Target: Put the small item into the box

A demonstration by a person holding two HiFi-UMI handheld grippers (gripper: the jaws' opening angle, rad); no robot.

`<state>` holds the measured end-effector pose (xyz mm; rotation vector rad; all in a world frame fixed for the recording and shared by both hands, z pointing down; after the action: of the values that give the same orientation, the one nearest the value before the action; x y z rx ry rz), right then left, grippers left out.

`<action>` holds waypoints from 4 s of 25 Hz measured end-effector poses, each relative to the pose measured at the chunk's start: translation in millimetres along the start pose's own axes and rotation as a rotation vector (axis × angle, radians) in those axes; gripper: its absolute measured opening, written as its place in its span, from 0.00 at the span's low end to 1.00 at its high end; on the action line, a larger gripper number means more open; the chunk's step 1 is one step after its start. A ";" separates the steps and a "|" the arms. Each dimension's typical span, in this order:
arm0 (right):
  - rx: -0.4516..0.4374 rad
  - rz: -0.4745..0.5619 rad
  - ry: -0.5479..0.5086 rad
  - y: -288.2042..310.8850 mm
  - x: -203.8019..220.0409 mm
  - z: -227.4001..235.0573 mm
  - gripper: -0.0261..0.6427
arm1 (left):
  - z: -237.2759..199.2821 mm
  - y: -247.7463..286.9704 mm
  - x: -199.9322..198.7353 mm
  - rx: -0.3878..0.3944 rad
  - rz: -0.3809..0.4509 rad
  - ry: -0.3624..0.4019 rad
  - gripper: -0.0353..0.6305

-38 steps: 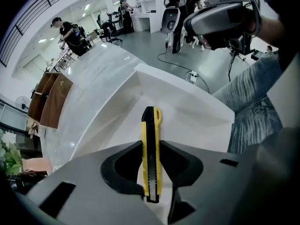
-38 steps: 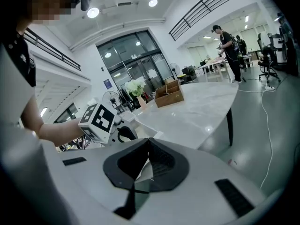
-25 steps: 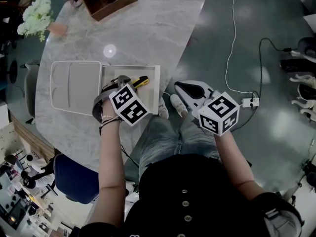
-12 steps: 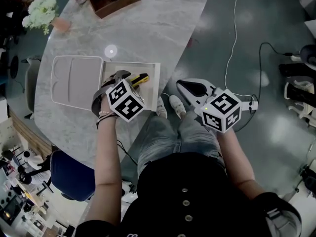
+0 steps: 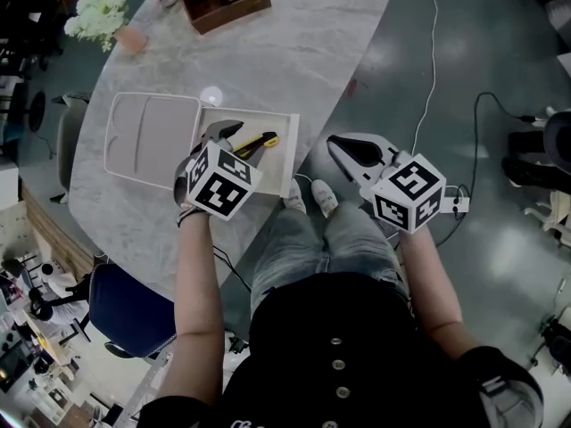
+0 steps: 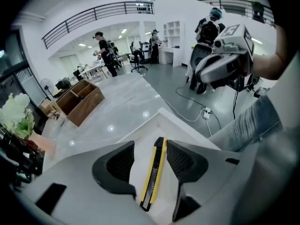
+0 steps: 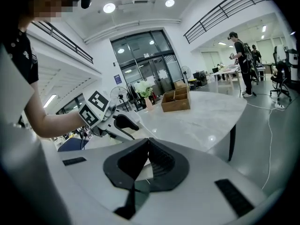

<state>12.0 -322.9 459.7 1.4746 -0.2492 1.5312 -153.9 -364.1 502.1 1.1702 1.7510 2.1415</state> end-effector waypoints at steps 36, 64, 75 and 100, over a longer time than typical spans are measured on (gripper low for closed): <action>-0.325 -0.019 -0.507 48.3 -121.5 -87.1 0.05 | -9.3 -172.6 3.0 -0.096 0.733 -0.562 0.08; -0.440 -0.029 -0.609 55.5 -136.1 -125.2 0.04 | 6.5 -189.3 19.6 -0.136 0.948 -0.660 0.08; -0.446 -0.052 -0.660 52.5 -138.1 -132.7 0.04 | 4.5 -180.4 18.7 -0.106 0.896 -0.667 0.08; -0.329 0.066 -0.471 65.4 -124.8 -132.3 0.04 | 4.5 -165.4 29.4 -0.104 0.821 -0.705 0.08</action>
<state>-146.7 -322.8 349.5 1.5476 -0.7957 1.1066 -229.8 -292.5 370.4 2.5048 0.9052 1.6828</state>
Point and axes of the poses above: the fingertips, and each gripper's own axes: y forward along the fingers, z to its right, x out of its underside, the point moved 3 cm from there along -y, backward along the fingers, and after that the axes turned 9 degrees about -y, right-handed, at the moved point
